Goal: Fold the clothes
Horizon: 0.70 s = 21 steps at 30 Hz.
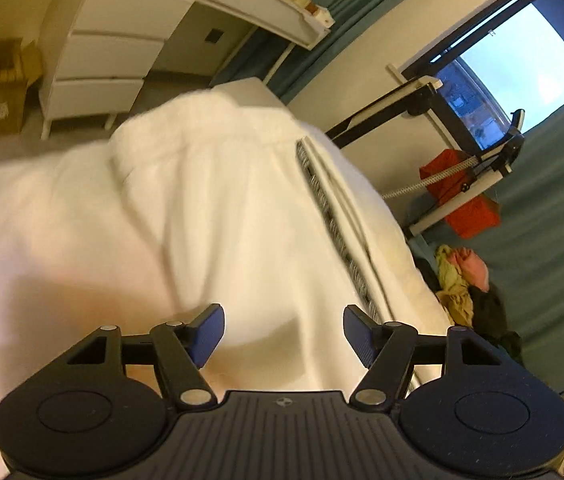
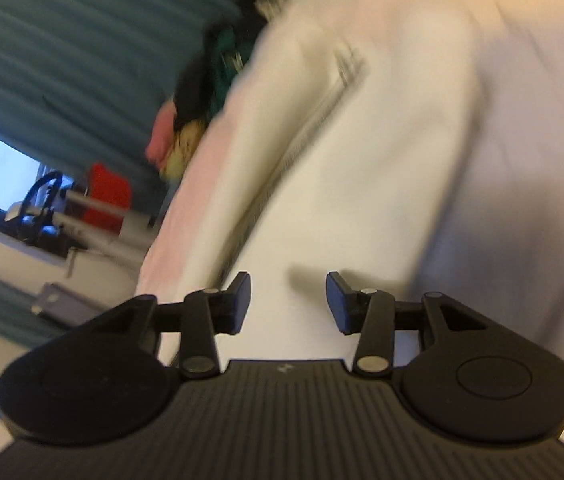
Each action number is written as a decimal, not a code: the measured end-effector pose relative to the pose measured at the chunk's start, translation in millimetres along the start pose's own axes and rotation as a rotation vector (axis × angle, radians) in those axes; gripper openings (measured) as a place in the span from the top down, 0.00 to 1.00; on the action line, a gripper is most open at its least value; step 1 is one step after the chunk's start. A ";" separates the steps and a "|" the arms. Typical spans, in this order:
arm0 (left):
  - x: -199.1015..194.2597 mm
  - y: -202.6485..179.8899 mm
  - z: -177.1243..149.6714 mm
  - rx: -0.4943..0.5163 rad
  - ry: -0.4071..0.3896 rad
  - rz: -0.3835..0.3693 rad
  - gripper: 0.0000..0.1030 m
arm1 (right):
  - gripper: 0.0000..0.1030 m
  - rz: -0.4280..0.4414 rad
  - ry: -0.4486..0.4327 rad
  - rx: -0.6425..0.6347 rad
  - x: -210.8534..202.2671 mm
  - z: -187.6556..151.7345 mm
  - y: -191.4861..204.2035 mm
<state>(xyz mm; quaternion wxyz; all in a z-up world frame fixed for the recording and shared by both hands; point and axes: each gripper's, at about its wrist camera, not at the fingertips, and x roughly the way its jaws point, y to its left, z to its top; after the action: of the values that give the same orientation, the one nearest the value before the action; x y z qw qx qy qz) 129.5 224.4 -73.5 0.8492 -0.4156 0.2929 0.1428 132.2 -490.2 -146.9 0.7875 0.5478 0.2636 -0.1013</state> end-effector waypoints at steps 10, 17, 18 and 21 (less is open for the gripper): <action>31.1 75.7 0.1 -0.329 0.115 -0.045 0.37 | 0.56 0.078 0.027 0.262 2.9 4.0 -68.4; 55.7 73.7 20.6 -0.309 -0.013 -0.083 0.69 | 0.60 0.100 -0.183 0.216 22.7 30.5 -68.6; 57.3 74.6 24.0 -0.301 -0.019 -0.085 0.77 | 0.60 0.096 -0.205 0.207 26.4 32.5 -68.0; 58.3 86.3 31.0 -0.352 -0.015 -0.133 0.85 | 0.62 0.088 -0.273 0.177 36.8 35.2 -64.6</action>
<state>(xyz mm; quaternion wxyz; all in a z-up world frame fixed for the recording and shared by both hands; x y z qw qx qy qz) 145.2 301.7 -148.2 0.7732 -0.5751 0.2288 0.1383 144.9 -542.2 -209.3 0.7682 0.6074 0.1198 -0.1629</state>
